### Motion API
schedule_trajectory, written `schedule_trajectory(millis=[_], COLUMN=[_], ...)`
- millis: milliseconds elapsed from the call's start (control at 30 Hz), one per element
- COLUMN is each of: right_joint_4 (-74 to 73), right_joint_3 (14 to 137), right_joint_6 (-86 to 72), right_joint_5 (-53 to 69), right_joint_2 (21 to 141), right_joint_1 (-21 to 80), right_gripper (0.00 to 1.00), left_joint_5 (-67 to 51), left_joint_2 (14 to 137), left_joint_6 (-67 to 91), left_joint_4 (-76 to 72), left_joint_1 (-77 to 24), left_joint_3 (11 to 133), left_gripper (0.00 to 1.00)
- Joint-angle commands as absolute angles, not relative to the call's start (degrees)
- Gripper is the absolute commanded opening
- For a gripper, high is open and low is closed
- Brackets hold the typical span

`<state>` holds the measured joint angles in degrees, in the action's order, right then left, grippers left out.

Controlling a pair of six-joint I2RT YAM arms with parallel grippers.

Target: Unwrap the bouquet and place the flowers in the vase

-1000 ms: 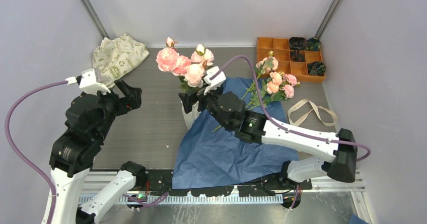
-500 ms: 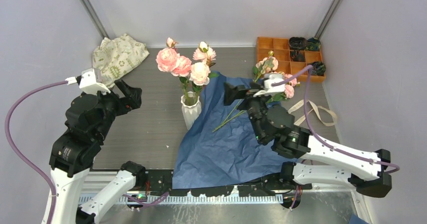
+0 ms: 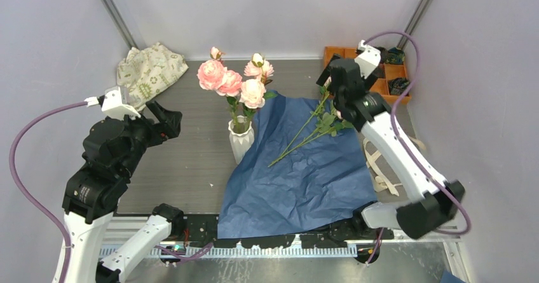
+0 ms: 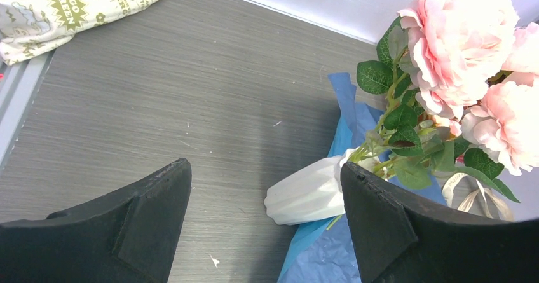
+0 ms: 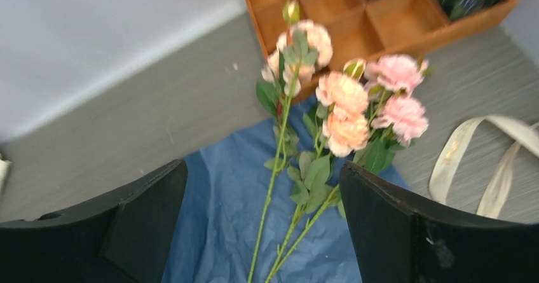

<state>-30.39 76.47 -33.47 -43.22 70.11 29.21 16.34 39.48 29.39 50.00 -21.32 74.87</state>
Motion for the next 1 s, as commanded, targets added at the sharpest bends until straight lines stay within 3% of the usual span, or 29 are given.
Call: schedule_trajectory(millis=[0,233,667,967], right_joint_4=[-37.99,-35.67,-34.89,-38.72], right_joint_3=[82.60,84.70,91.35,95.61], right_joint_6=[-40.77,-44.29,-43.38,-41.11], right_joint_5=[-18.99,-5.74,-5.11,-9.28], right_joint_2=[80.44,94.62,109.77,115.38], right_joint_1=[19.90,13.17,11.04,10.55], right_gripper=[0.93,0.84,0.71,0.71], left_joint_5=[15.21,16.16,16.94,17.44], left_joint_2=[39.82,40.27,41.07,40.97], left_joint_6=[29.76,29.08,27.91,27.66], left_joint_4=[48.48,48.49,47.89,47.76], left_joint_1=[-21.12,-21.11,-21.10,-21.09], left_joint_3=[76.90,76.11,75.37,75.43], left_gripper=[0.87,0.88,0.88,0.88])
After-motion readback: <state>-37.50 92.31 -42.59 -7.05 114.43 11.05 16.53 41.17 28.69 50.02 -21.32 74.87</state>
